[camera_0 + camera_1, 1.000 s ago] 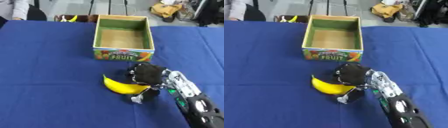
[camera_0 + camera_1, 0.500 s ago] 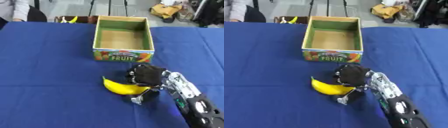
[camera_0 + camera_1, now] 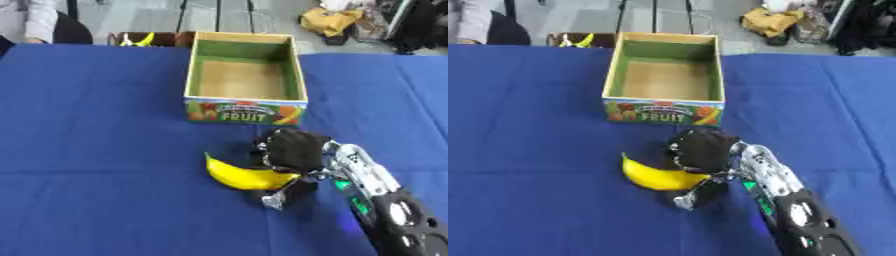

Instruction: Pick up objects on the table and place them in the box.

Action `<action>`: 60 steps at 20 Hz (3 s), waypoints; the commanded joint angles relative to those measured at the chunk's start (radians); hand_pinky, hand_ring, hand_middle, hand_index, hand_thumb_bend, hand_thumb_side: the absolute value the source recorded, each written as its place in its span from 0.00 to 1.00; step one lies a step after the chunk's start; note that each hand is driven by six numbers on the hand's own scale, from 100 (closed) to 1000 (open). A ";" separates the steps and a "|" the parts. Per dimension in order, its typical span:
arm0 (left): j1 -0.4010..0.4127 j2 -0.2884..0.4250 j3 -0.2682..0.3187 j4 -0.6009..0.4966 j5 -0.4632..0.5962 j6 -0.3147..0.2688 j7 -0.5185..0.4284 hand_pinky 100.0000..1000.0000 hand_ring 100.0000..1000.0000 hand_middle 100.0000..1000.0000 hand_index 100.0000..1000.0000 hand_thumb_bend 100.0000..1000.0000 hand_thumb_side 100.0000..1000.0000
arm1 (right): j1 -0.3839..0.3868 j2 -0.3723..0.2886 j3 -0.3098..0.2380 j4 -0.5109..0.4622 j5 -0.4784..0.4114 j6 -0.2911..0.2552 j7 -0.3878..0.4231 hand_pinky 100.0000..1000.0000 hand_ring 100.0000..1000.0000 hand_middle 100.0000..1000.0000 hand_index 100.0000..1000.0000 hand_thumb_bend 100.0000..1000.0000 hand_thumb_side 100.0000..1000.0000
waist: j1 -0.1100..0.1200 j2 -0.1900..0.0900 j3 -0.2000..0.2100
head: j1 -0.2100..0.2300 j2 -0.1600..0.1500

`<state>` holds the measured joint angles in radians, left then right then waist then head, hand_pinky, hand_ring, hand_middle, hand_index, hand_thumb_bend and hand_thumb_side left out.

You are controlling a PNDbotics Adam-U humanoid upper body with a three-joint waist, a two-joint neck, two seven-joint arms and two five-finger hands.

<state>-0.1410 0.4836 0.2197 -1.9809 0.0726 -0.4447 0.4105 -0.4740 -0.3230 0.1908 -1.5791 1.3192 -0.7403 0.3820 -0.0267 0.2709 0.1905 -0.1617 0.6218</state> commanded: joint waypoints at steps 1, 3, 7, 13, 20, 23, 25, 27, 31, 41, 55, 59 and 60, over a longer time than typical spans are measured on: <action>-0.006 0.019 0.009 -0.019 -0.003 -0.003 0.002 0.47 0.69 0.55 0.67 0.00 1.00 | -0.010 -0.026 -0.013 -0.025 -0.017 0.001 -0.011 0.63 0.69 0.44 0.54 0.00 0.79 | 0.006 -0.013 0.000 | -0.004 -0.015; -0.005 0.019 0.009 -0.019 -0.003 -0.003 0.002 0.47 0.69 0.55 0.67 0.00 1.00 | -0.011 -0.033 -0.019 -0.034 -0.028 0.005 -0.019 0.62 0.69 0.43 0.54 0.00 0.79 | 0.007 -0.014 -0.001 | -0.004 -0.016; -0.004 0.020 0.010 -0.019 -0.003 -0.004 0.003 0.47 0.69 0.55 0.67 0.00 1.00 | -0.013 -0.051 -0.031 -0.060 -0.062 0.017 -0.030 0.62 0.68 0.42 0.53 0.00 0.78 | 0.007 -0.016 -0.003 | -0.002 -0.016; -0.005 0.023 0.010 -0.019 -0.003 -0.004 0.004 0.47 0.69 0.55 0.67 0.00 1.00 | -0.013 -0.077 -0.041 -0.102 -0.111 0.035 -0.036 0.62 0.67 0.41 0.51 0.00 0.77 | 0.006 -0.018 -0.006 | -0.002 -0.016; -0.006 0.025 0.010 -0.019 -0.002 -0.005 0.005 0.47 0.69 0.55 0.67 0.00 1.00 | -0.021 -0.111 -0.050 -0.149 -0.167 0.055 -0.047 0.62 0.66 0.40 0.50 0.00 0.77 | 0.007 -0.018 -0.006 | -0.003 -0.019; -0.006 0.025 0.010 -0.019 -0.001 -0.006 0.005 0.47 0.69 0.55 0.67 0.00 1.00 | -0.029 -0.133 -0.056 -0.171 -0.197 0.067 -0.056 0.62 0.66 0.40 0.50 0.00 0.78 | 0.007 -0.018 -0.005 | -0.005 -0.022; -0.007 0.026 0.010 -0.019 -0.001 -0.006 0.005 0.47 0.69 0.55 0.67 0.00 1.00 | -0.033 -0.146 -0.059 -0.181 -0.215 0.076 -0.060 0.62 0.66 0.40 0.50 0.00 0.78 | 0.007 -0.017 -0.005 | -0.006 -0.024; -0.007 0.026 0.010 -0.019 -0.001 -0.007 0.005 0.47 0.69 0.55 0.67 0.00 1.00 | -0.041 -0.162 -0.063 -0.190 -0.231 0.084 -0.064 0.62 0.66 0.39 0.49 0.00 0.78 | 0.007 -0.017 -0.004 | -0.007 -0.025; -0.008 0.026 0.009 -0.019 0.000 -0.007 0.004 0.47 0.69 0.55 0.67 0.00 1.00 | -0.065 -0.214 -0.073 -0.200 -0.278 0.108 -0.086 0.62 0.65 0.39 0.49 0.00 0.78 | 0.006 -0.016 0.001 | -0.015 -0.029; -0.011 0.020 0.007 -0.019 0.001 -0.006 -0.001 0.47 0.69 0.55 0.67 0.00 1.00 | -0.119 -0.287 -0.094 -0.188 -0.372 0.151 -0.084 0.61 0.65 0.39 0.49 0.00 0.77 | 0.005 -0.006 0.015 | -0.037 -0.046; -0.011 -0.001 0.008 -0.019 -0.004 -0.007 -0.003 0.47 0.69 0.54 0.67 0.00 1.00 | -0.206 -0.385 -0.130 -0.134 -0.443 0.215 -0.106 0.61 0.66 0.38 0.48 0.00 0.77 | 0.003 0.020 0.061 | -0.090 -0.085; -0.008 -0.017 0.011 -0.019 -0.007 -0.003 -0.002 0.47 0.69 0.54 0.67 0.00 1.00 | -0.236 -0.411 -0.139 -0.091 -0.450 0.226 -0.113 0.61 0.66 0.38 0.48 0.00 0.77 | 0.002 0.029 0.074 | -0.103 -0.094; -0.008 -0.021 0.012 -0.019 -0.008 -0.002 -0.001 0.47 0.69 0.54 0.67 0.00 1.00 | -0.243 -0.416 -0.142 -0.079 -0.451 0.228 -0.116 0.61 0.65 0.38 0.48 0.00 0.77 | 0.002 0.032 0.077 | -0.107 -0.096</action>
<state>-0.1432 0.4490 0.2197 -1.9809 0.0688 -0.4497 0.4090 -0.6978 -0.6984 0.0666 -1.6639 0.8795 -0.5181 0.2712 -0.0275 0.3192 0.2672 -0.2617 0.5396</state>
